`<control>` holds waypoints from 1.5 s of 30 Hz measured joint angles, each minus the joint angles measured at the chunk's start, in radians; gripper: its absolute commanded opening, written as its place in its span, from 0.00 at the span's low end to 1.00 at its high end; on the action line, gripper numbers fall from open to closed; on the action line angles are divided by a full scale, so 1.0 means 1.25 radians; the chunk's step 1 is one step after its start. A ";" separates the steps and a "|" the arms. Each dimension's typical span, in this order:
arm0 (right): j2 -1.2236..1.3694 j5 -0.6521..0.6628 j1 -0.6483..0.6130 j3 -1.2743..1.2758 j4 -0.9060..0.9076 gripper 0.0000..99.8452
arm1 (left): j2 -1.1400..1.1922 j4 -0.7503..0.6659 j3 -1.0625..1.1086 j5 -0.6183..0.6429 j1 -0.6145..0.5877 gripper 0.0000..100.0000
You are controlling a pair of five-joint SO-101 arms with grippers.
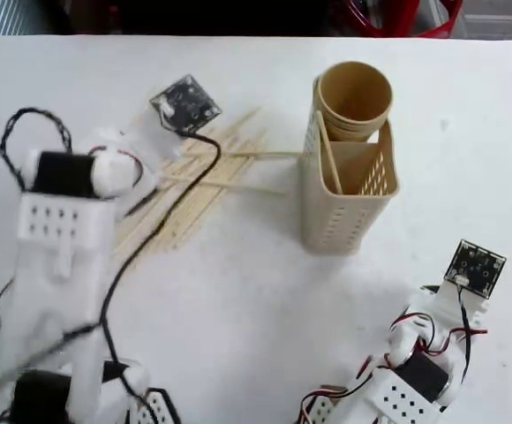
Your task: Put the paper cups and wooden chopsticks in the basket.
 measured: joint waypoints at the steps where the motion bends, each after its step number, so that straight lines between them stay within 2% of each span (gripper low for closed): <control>1: 0.000 0.000 0.000 0.000 0.000 0.02 | -0.036 0.002 -0.016 0.031 0.027 0.02; 5: 0.000 0.000 0.000 0.000 0.000 0.02 | -0.137 -0.002 -0.066 0.145 0.137 0.02; 8: 0.000 0.000 0.000 0.000 0.000 0.02 | -0.162 -0.074 -0.081 0.239 0.223 0.02; 11: 0.000 0.000 0.001 0.000 0.000 0.02 | -0.163 -0.212 -0.080 0.320 0.304 0.02; 15: 0.000 0.000 0.000 0.000 0.000 0.02 | -0.163 -0.480 -0.028 0.401 0.406 0.02; 20: 0.000 0.000 0.000 0.000 0.000 0.02 | -0.155 -0.790 0.042 0.426 0.511 0.02; 23: 0.000 0.000 0.001 0.000 0.000 0.02 | -0.095 -0.872 0.036 0.426 0.540 0.02; 33: 0.000 0.000 0.001 0.000 0.000 0.02 | 0.189 -0.875 -0.113 0.502 0.545 0.02; 40: 0.000 0.000 0.000 0.000 0.000 0.02 | 0.203 -0.826 -0.115 0.504 0.545 0.03; 45: 0.000 0.000 0.000 0.000 0.000 0.02 | 0.203 -0.794 -0.115 0.514 0.538 0.10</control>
